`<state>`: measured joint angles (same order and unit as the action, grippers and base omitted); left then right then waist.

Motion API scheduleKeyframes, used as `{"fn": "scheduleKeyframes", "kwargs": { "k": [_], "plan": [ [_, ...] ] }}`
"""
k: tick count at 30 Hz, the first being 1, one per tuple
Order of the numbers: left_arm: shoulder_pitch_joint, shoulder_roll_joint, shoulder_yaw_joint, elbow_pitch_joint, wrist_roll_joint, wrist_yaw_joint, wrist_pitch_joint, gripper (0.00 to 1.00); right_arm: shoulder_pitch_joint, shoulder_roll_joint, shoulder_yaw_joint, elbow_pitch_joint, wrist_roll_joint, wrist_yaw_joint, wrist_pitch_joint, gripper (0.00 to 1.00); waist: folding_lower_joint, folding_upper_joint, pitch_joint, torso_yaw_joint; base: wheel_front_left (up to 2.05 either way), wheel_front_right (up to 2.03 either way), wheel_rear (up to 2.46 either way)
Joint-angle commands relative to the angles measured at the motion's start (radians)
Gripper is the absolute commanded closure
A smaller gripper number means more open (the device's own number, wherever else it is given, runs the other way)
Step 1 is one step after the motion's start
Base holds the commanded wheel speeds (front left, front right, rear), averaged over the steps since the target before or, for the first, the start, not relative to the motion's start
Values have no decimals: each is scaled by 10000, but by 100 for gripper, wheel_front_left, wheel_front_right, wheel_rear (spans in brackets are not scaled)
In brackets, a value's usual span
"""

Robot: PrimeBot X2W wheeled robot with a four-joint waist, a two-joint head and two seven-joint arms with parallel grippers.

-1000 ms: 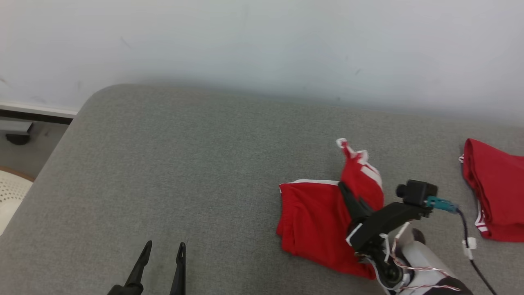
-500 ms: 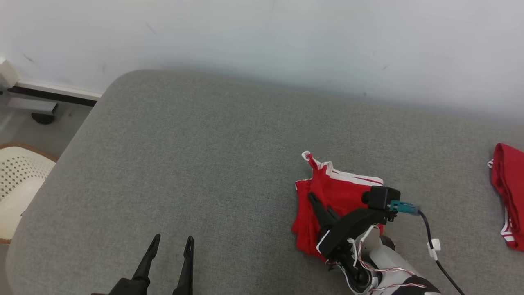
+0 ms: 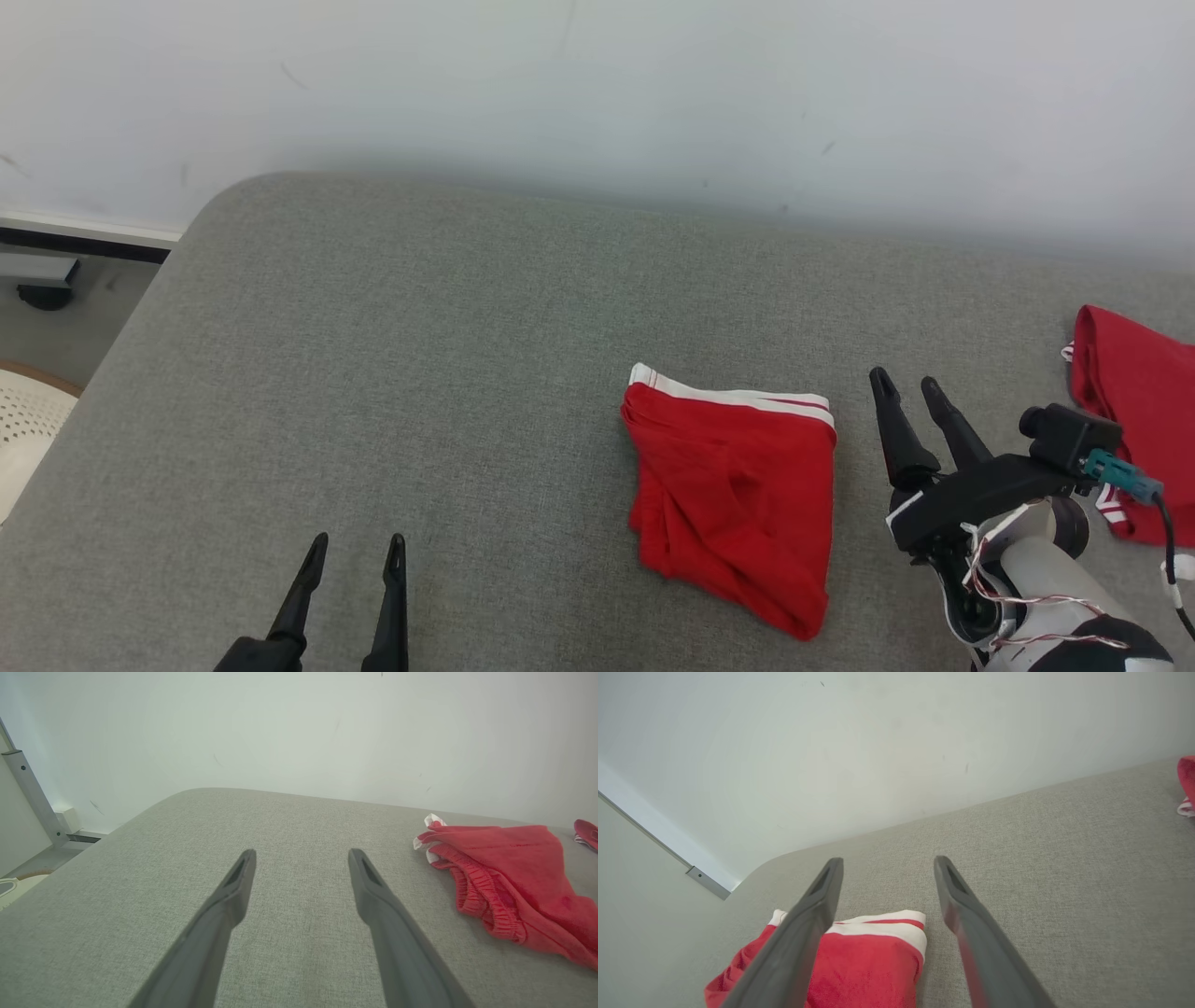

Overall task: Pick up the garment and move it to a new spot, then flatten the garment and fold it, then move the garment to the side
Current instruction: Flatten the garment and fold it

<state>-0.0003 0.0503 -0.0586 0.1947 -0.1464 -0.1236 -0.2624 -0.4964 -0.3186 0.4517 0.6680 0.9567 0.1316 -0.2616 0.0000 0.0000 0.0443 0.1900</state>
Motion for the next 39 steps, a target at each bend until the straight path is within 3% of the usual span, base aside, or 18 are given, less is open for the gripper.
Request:
{"fn": "scheduleKeyframes", "kwargs": {
  "k": [1,4,15,21,29,39],
  "plan": [
    [110,2,29,-36,109,-28,-22,0,160,-25,-101,42,-273,-17,-40,0,0,0,35,-19,0,0,0],
    [34,0,-3,-31,84,-35,-22,0,352,70,-307,291,-875,-17,-42,100,0,0,91,12,0,0,0],
    [-244,0,-167,27,102,-54,-22,0,369,765,29,1469,-2740,-17,-46,100,0,0,319,326,0,0,0],
    [-330,0,-220,45,74,-65,-22,0,345,1250,435,1881,-3193,-17,-47,100,0,0,410,536,0,0,0],
    [-377,0,-254,105,55,-72,-22,0,551,1883,1119,1600,-2976,-18,-32,100,0,0,412,660,0,0,0],
    [-195,0,-255,148,63,-48,-22,0,1324,2381,3023,632,-2328,-18,-29,100,0,0,194,697,0,0,0]
  ]
}}
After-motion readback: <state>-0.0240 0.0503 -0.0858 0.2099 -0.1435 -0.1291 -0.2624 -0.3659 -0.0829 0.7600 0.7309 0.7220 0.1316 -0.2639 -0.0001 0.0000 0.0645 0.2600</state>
